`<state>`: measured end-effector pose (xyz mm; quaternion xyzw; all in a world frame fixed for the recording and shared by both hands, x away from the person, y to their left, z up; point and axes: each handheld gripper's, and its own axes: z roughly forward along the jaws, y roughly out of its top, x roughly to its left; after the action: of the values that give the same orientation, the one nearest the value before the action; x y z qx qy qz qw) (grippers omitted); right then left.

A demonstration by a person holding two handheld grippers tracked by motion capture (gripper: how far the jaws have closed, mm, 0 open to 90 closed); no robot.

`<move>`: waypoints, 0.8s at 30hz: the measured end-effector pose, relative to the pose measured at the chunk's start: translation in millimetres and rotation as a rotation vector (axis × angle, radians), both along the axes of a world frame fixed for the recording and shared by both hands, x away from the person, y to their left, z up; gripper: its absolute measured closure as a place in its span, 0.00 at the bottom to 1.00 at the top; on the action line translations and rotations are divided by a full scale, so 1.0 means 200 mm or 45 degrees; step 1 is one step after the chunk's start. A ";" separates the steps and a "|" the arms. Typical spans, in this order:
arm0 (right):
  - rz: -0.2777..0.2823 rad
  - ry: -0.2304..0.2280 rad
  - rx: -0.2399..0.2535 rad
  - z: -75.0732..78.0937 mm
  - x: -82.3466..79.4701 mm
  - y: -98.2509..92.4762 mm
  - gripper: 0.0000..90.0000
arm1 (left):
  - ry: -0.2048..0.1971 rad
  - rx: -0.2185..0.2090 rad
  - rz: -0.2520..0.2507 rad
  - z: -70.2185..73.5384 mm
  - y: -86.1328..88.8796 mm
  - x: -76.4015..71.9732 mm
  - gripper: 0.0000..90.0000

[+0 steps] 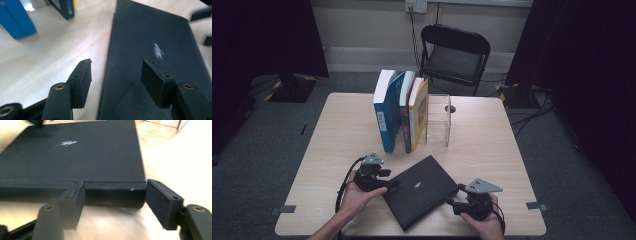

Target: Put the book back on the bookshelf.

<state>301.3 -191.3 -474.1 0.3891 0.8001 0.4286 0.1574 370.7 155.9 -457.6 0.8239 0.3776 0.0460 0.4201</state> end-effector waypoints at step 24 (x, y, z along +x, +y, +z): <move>0.027 -0.028 -0.048 -0.03 -0.02 0.05 0.69 | 0.030 0.012 -0.083 -0.03 -0.05 -0.01 0.63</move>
<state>297.8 -182.1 -480.4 0.3727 0.8104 0.4193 0.1688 368.7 145.0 -463.0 0.8384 0.3551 0.0244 0.4129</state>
